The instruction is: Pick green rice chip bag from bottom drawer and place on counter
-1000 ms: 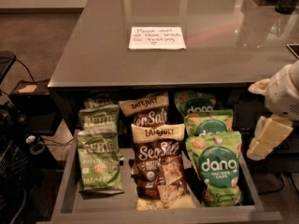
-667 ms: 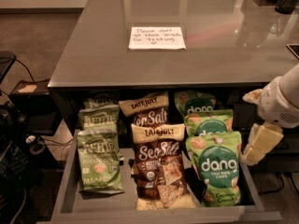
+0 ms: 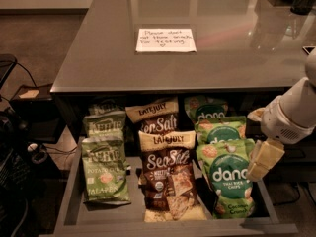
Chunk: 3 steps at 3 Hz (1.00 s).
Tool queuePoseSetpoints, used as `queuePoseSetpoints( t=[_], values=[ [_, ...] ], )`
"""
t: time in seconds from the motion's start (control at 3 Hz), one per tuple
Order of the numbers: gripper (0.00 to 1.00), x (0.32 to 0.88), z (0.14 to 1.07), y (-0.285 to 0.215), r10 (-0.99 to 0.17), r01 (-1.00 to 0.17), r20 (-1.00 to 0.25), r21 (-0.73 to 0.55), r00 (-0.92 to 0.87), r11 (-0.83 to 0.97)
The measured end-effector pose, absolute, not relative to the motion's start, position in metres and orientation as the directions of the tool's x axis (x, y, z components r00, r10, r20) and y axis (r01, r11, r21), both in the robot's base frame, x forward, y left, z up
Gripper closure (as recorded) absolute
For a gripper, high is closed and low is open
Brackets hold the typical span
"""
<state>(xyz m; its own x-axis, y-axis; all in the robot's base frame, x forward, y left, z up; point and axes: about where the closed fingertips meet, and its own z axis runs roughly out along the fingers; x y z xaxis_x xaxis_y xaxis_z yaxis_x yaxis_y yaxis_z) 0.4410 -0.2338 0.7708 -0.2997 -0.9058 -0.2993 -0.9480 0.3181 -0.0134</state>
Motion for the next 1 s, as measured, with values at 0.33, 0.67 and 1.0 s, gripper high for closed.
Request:
queuePoseSetpoints(
  t=[0.33,0.67,1.0],
  values=[
    [0.0,0.441,0.752,-0.232,-0.901,-0.947,-0.3,0.022,-0.312,0.321],
    [0.0,0.441,0.738,-0.233,-0.899,-0.947,-0.302,0.043,-0.316,0.319],
    [0.0,0.444,0.725,-0.233,-0.899,-0.948,-0.306,0.058,-0.314,0.312]
  ],
)
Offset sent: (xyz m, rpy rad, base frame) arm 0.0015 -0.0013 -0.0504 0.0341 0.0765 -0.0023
